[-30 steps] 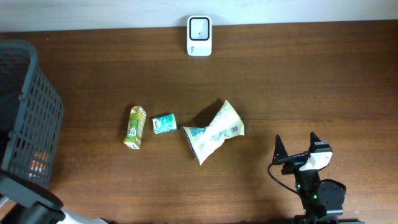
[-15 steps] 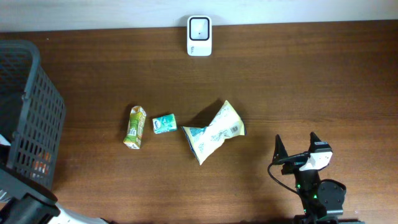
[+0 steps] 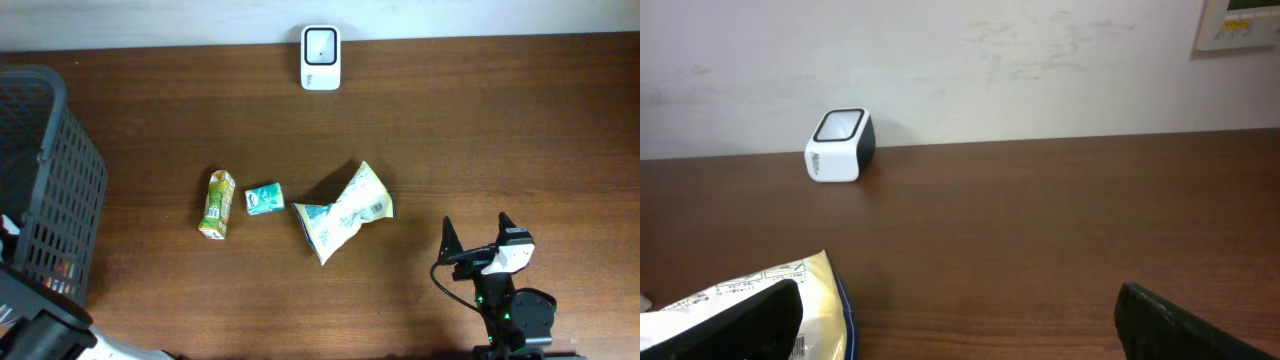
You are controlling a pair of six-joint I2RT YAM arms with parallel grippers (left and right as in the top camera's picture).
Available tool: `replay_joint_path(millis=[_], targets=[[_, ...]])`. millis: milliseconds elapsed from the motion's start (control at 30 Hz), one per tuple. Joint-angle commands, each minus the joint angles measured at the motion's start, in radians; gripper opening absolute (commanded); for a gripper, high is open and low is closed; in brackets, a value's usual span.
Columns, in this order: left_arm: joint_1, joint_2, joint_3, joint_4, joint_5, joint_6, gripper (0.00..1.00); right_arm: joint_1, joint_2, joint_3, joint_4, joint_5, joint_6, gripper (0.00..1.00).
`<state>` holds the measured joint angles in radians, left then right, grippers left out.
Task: Scan the item barcode
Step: 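Reach the left gripper into the basket and grasp the orange box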
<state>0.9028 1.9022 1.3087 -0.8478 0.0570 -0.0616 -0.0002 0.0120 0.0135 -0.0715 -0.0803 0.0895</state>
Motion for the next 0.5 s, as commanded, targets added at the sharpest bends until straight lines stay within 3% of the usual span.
replay_joint_path(millis=[0, 167, 333, 467], targets=[[-0.002, 0.014, -0.003, 0.015, 0.006, 0.006, 0.08, 0.0, -0.006, -0.008, 0.0, -0.01, -0.004, 0.99], [-0.002, 0.014, 0.091, -0.023, 0.011, 0.006, 0.0, 0.0, -0.006, -0.008, 0.0, -0.01, -0.004, 0.99], [-0.002, 0.014, 0.415, -0.201, 0.095, 0.006, 0.0, 0.0, -0.006, -0.008, 0.0, -0.01, -0.004, 0.99], [-0.006, 0.014, 0.821, -0.338, 0.365, 0.006, 0.0, 0.0, -0.006, -0.008, 0.0, -0.01, -0.004, 0.99]])
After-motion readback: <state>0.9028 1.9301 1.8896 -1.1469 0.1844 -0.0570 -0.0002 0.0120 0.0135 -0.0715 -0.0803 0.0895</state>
